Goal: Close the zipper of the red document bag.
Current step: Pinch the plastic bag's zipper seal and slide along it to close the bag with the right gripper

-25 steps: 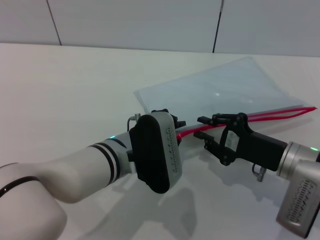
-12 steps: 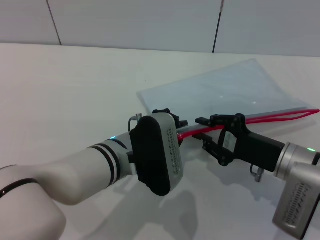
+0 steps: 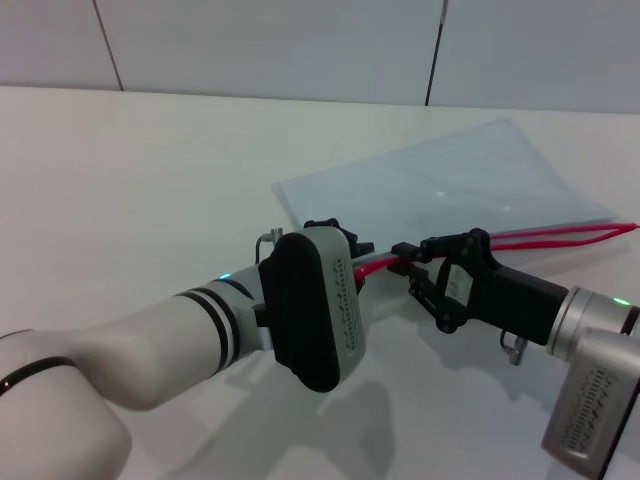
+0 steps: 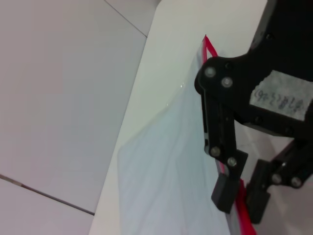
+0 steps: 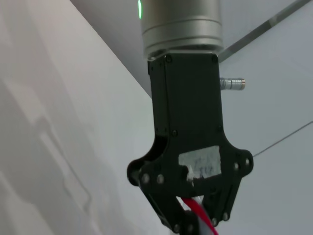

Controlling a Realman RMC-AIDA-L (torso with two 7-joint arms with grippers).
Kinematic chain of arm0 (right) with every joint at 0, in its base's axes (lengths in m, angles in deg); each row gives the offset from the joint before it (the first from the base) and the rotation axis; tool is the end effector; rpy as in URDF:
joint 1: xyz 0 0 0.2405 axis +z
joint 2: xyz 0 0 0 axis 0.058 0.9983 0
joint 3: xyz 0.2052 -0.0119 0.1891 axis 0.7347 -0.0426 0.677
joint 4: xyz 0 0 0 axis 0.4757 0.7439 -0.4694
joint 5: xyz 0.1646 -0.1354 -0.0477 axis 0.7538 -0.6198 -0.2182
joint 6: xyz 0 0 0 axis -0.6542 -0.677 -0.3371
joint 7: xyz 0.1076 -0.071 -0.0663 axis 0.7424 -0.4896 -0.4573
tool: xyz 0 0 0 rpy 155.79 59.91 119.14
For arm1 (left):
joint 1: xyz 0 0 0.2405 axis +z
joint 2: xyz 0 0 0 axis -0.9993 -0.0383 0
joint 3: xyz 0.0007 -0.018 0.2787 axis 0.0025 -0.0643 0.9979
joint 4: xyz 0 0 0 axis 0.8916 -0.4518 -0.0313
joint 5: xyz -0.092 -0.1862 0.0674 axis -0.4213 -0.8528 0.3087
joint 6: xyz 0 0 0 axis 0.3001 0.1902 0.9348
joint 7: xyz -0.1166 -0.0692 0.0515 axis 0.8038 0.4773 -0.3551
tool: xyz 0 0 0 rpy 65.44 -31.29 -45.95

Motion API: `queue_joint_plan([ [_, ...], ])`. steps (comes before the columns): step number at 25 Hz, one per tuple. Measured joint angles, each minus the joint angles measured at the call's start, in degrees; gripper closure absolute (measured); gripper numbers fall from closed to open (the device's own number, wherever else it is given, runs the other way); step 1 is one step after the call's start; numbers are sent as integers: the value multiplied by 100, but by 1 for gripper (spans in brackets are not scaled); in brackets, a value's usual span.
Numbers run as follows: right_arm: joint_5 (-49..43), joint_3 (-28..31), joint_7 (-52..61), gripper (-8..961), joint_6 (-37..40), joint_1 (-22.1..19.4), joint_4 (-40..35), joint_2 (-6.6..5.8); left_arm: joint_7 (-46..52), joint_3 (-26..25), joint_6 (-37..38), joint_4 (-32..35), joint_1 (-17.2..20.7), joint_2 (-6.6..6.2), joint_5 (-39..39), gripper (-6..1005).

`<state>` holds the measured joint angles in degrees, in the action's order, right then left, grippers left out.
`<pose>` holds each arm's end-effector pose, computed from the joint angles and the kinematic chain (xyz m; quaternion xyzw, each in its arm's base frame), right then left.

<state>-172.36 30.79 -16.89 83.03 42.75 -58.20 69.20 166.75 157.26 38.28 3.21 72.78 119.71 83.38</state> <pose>0.2746 0.3483 -0.1091 -0.8723 -0.3269 0.1184 0.3437 -0.1950 0.3256 -0.1299 -0.9066 0.1825 0.0409 0.3781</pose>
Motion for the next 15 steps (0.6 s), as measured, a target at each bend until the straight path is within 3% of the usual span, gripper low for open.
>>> queue_joint_plan([
  [15, 0, 27, -11, 883, -60, -14, -10, -5, 0, 0, 3, -42, -5, 0, 0, 955],
])
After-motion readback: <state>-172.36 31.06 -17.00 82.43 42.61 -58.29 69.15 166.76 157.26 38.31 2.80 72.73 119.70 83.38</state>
